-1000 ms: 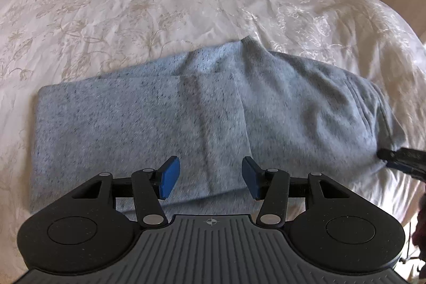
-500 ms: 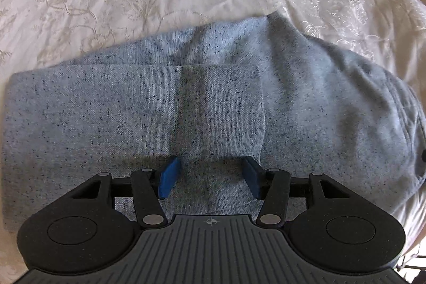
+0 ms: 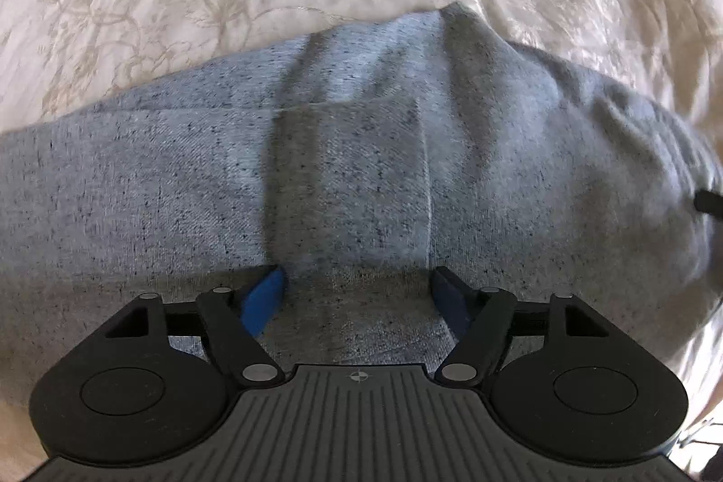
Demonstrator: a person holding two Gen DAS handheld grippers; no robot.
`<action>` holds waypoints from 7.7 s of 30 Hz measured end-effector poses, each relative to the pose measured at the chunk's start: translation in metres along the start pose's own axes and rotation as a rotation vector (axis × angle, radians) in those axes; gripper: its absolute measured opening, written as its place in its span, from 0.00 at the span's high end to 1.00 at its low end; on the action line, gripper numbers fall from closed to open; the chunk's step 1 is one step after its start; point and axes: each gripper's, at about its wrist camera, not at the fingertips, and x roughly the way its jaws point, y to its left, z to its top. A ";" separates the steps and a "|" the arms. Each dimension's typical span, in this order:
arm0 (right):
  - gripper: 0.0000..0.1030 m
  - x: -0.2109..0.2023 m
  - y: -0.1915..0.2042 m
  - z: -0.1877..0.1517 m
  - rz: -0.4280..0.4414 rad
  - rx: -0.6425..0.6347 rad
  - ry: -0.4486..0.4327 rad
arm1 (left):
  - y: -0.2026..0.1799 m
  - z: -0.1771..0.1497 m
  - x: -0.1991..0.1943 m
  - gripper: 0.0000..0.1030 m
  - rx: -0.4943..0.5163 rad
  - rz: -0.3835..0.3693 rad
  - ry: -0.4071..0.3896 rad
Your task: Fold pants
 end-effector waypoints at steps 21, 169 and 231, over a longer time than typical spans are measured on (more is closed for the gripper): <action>0.76 -0.052 0.075 0.020 0.013 -0.178 -0.048 | 0.005 0.053 0.018 0.26 -0.003 0.026 -0.053; 0.53 0.099 0.345 -0.120 -0.120 -0.654 0.107 | 0.183 0.004 -0.046 0.88 -0.092 0.001 -0.170; 0.18 -0.039 0.202 -0.055 0.223 -0.718 0.098 | -0.003 0.012 -0.052 0.69 -0.366 0.438 0.083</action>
